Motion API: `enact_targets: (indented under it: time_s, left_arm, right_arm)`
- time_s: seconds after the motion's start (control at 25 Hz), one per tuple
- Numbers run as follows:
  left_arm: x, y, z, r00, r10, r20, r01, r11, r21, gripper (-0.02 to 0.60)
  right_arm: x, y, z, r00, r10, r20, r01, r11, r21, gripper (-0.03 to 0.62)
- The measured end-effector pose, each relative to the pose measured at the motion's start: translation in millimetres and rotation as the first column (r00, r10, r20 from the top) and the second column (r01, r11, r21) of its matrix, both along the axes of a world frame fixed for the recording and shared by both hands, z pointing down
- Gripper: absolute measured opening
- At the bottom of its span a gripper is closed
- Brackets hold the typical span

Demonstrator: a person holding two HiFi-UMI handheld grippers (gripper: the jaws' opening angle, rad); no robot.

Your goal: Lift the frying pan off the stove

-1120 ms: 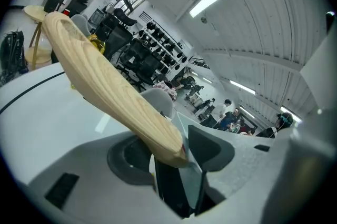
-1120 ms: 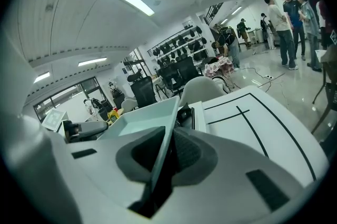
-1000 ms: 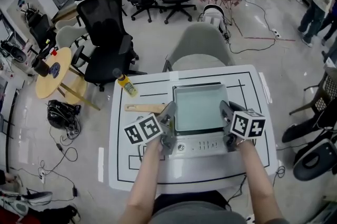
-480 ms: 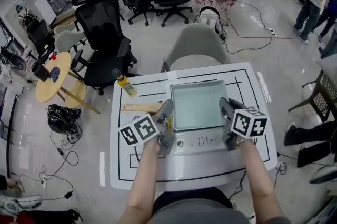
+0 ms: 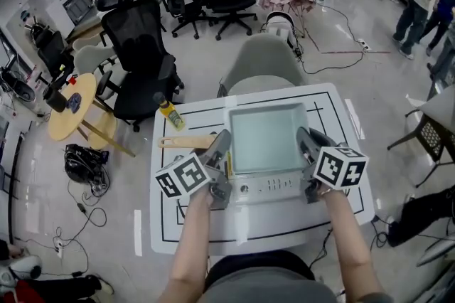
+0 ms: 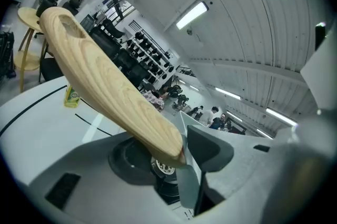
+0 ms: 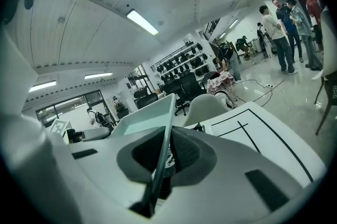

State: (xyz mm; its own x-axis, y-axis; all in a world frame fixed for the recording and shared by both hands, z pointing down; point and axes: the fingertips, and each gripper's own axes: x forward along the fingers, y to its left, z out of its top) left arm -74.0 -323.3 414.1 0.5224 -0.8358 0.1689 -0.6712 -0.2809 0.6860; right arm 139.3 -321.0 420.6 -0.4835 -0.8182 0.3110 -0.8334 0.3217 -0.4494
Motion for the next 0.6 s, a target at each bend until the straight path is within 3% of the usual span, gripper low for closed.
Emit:
enact_targets:
  time_s: [0.6]
  left_arm:
    - [-5.6,22.8,-48.3,1.000,0.009,-0.016,-0.007,0.994,0.113,0.190]
  right_arm:
    - [-4.1,24.4,-49.3,1.000,0.018,0.024,-0.021,0.993,0.114,0.022]
